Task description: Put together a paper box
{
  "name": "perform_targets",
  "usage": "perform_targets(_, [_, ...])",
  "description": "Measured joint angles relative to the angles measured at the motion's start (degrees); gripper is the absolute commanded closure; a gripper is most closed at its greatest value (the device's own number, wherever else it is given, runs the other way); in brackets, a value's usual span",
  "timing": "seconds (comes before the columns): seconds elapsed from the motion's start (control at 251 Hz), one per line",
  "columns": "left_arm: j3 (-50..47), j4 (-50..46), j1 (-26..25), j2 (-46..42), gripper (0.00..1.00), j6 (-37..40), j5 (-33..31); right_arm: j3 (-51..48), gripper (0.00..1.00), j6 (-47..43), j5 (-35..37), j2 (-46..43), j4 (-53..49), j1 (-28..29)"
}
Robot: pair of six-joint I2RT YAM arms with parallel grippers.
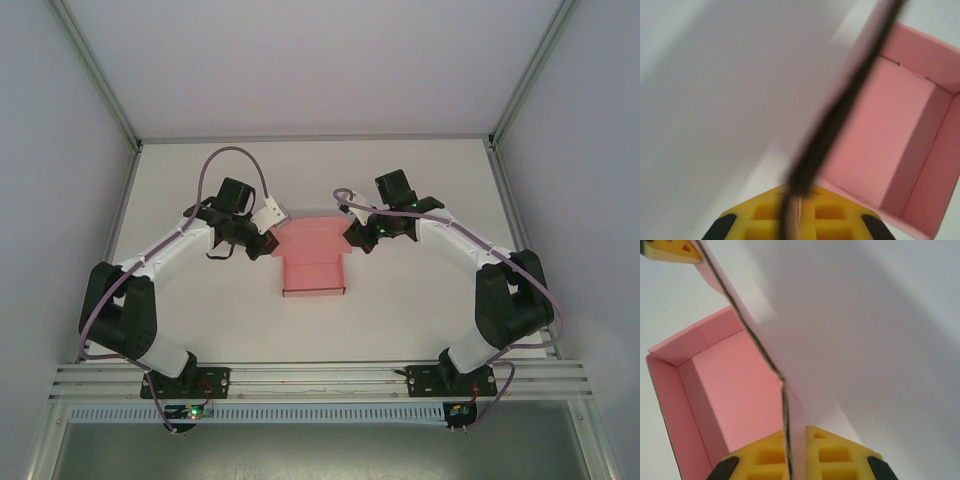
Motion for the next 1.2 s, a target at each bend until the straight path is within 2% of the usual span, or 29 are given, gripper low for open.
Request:
perform_targets(0.192, [0.4, 0.3, -0.9, 0.6, 1.00, -2.8, -1.0, -0.6, 1.00, 3.4, 3.5, 0.0, 2.9, 0.6])
perform_targets(0.375, [3.3, 1.1, -1.7, 2.4, 1.00, -12.2, -6.9, -1.2, 1.00, 9.5, 9.7, -0.2, 7.2, 2.8])
perform_targets(0.599, [7.5, 3.0, -3.8, 3.9, 1.00, -22.5, -14.6, -2.3, 1.00, 17.5, 20.2, -2.3, 13.3, 5.8])
perform_targets(0.842, [9.9, 4.0, -9.7, 5.0, 1.00, -29.8, -25.1, -2.6, 1.00, 30.3, 35.3, -2.4, 16.5, 9.0])
perform_targets(0.95, [13.4, 4.0, -10.8, 7.1, 1.00, -34.6, -29.5, -2.6, 1.00, 35.1, 41.5, -2.3, 18.7, 10.5])
perform_targets(1.065, [15.8, 4.8, -10.9, 8.5, 1.00, -39.7, -32.5, -2.6, 1.00, 39.0, 48.1, -2.3, 21.3, 13.1])
perform_targets(1.201, [16.2, 6.6, -11.0, 8.8, 1.00, -44.3, -33.1, -2.5, 1.00, 42.7, 54.2, -1.9, 23.7, 15.1])
